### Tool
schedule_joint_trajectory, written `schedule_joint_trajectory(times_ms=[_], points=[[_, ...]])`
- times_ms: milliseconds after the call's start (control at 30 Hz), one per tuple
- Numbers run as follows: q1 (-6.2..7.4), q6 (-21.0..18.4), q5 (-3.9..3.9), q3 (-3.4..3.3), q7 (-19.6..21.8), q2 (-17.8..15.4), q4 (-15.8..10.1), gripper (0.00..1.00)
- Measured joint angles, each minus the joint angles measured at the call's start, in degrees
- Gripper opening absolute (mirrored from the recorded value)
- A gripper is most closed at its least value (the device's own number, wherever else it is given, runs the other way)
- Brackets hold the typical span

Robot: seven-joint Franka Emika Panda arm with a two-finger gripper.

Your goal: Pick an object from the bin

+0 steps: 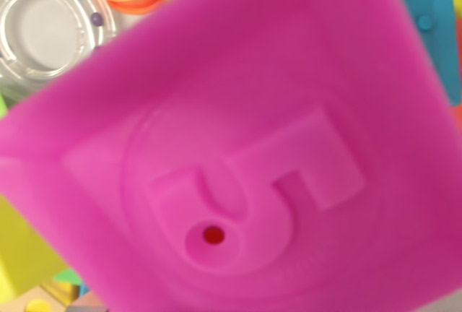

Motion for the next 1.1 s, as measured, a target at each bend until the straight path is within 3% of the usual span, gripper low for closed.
schedule_joint_trajectory(times_ms=[533,1100], points=[[-0.04,-8.36,0.51,0.00,-0.37,-6.60,1.51,0.00],[-0.11,-15.64,0.72,-0.01,-0.57,-10.76,4.46,0.00]])
